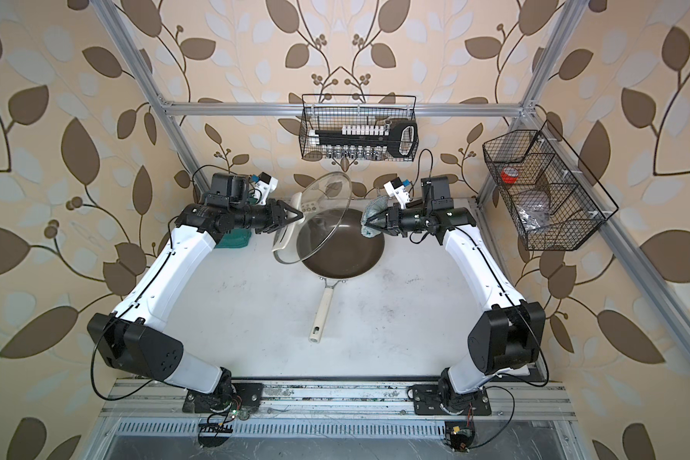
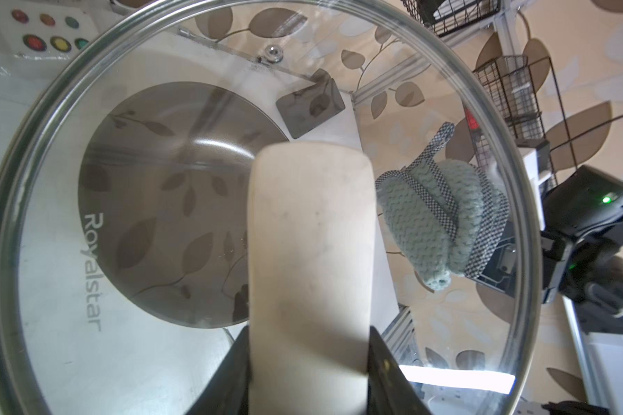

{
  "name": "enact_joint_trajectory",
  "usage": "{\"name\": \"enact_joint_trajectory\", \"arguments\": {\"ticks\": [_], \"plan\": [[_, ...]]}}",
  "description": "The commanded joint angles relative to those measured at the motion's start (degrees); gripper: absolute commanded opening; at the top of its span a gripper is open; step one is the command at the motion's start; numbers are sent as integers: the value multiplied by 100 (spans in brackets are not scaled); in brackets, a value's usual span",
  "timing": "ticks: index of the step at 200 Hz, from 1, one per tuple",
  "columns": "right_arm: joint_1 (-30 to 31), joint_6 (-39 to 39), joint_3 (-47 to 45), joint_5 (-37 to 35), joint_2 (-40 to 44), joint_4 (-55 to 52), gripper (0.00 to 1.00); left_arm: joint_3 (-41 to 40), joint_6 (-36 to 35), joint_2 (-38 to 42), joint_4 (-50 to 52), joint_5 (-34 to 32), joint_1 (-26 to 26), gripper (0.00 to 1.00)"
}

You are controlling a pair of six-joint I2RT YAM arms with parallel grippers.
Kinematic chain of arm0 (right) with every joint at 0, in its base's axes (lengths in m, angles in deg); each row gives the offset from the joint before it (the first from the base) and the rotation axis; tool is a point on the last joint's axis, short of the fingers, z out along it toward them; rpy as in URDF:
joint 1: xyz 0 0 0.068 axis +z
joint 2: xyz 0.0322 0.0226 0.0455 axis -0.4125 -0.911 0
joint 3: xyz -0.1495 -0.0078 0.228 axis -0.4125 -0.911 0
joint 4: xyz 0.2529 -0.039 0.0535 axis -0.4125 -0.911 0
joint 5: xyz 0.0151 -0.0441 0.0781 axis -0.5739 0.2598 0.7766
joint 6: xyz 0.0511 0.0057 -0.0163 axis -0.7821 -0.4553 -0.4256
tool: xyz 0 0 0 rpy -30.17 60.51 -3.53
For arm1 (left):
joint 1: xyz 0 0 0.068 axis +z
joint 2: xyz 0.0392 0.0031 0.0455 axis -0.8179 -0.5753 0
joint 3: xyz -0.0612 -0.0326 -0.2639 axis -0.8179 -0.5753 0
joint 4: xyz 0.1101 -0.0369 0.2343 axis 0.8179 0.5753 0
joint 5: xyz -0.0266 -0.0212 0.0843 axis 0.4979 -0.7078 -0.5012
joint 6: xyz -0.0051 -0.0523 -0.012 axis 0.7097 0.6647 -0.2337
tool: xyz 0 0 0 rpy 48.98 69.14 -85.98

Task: Wipe the pot lid with a cloth
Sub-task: Wipe the pot lid.

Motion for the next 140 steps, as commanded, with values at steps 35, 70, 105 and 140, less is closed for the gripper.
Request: {"name": "enact_joint_trajectory", "arguments": {"ticks": [35,70,105,140], "plan": [[26,1688,909,-1041,3,-2580,0,1231,-2940,-141,500,36,-416,0],[31,2042,1388,-1446,-50,-3303,0,1617,-4539,-341,1309,212,-805,0],[34,2280,1658,-1629,-112,-3692,0,1072,-6171,-44,1193,728,-1250,0],[74,2374,1866,-1772,-190,-3895,0,847,-6930,100,961,699,-1660,0]]}}
